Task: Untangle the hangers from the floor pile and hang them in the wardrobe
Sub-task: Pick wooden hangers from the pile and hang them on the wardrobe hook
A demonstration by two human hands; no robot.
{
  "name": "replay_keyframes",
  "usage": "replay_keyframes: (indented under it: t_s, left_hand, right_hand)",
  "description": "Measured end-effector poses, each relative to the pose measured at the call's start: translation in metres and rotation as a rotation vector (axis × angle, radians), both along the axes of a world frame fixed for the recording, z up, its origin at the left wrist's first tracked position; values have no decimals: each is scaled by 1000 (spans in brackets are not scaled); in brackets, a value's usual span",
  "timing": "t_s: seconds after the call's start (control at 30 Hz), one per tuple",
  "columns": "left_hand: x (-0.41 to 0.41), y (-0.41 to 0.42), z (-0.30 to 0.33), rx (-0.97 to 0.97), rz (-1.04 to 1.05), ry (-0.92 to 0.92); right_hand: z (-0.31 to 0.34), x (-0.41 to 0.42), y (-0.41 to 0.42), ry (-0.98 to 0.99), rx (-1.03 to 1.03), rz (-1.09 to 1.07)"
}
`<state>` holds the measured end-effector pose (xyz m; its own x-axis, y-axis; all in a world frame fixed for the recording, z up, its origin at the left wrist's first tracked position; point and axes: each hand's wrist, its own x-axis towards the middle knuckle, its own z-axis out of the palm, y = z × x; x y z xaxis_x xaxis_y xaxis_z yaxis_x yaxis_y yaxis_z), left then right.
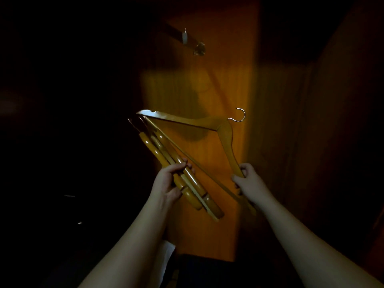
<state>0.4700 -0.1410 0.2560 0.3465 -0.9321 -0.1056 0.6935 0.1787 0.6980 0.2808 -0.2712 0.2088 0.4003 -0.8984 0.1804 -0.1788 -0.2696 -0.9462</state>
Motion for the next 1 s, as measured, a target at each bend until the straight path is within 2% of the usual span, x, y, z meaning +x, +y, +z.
replay_keyframes:
  t_s: [0.2,0.4,0.6,0.8,0.87,1.0]
  left_hand:
    - [15,-7,-6,-32,14,40]
    - [43,-7,-10,-125,-124,71]
    - [66,-4,-8,-24,-259,-58]
    - [74,-10,-7,5,-244,-55]
    - [77,-13,-6,39,-267,-100]
    - [79,-16,-6,103,-301,-185]
  right_hand:
    - [-5,19,11,-3,44,64]
    - [-14,42,24,-28,99,109]
    - [-20,57,28,-149,186,171]
    - [-19,70,30,-176,199,162]
    - [-6,76,27,-278,259,147]
    - [34,80,5,-612,442,118]
